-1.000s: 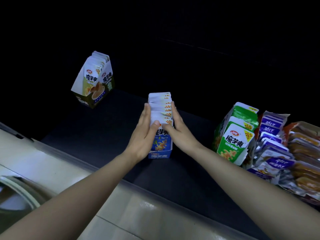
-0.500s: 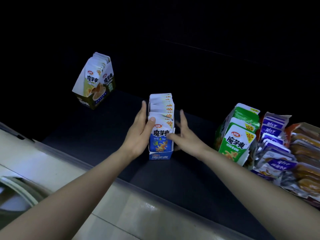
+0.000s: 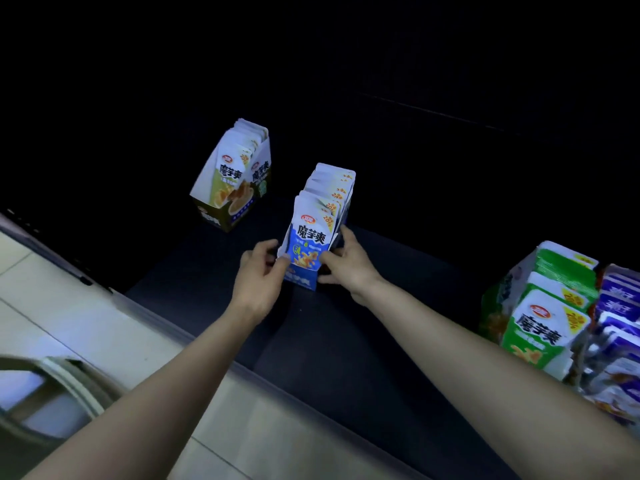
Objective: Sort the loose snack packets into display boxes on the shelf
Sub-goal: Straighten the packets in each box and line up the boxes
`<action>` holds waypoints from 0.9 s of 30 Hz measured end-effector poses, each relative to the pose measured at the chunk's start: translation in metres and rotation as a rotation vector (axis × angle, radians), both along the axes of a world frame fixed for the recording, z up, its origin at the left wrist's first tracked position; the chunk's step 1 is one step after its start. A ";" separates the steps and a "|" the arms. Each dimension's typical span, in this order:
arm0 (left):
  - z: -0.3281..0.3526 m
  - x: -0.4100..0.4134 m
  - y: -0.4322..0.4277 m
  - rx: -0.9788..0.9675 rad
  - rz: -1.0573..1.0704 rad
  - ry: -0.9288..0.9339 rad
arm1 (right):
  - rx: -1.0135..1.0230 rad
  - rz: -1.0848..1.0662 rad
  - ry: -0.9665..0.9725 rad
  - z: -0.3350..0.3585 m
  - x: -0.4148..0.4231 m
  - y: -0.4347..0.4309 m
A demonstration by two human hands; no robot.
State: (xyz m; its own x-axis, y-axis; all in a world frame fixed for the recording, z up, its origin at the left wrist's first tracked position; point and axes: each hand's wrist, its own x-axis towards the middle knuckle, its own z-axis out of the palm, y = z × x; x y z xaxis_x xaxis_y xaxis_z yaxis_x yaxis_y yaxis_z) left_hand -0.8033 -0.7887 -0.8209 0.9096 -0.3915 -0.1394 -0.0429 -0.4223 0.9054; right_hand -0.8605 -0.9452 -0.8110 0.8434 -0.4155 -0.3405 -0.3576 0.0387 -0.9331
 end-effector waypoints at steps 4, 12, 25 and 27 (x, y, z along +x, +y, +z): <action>-0.007 0.030 0.002 -0.094 0.092 0.105 | 0.021 -0.039 -0.010 -0.001 0.050 0.012; -0.020 0.066 0.005 -0.315 0.316 0.226 | 0.052 -0.047 -0.038 -0.004 0.109 0.031; -0.016 0.055 0.013 -0.203 0.255 0.080 | 0.047 0.109 -0.047 0.004 0.095 0.033; -0.009 0.043 0.010 -0.099 0.265 -0.022 | 0.031 0.085 -0.033 0.009 0.081 0.032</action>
State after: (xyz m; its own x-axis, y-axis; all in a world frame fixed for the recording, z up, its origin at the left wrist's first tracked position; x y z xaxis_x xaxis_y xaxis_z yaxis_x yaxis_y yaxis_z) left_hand -0.7601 -0.7784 -0.8302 0.9845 -0.1499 -0.0917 0.0373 -0.3313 0.9428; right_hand -0.7797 -0.9133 -0.8016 0.8864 -0.3315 -0.3232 -0.3295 0.0387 -0.9434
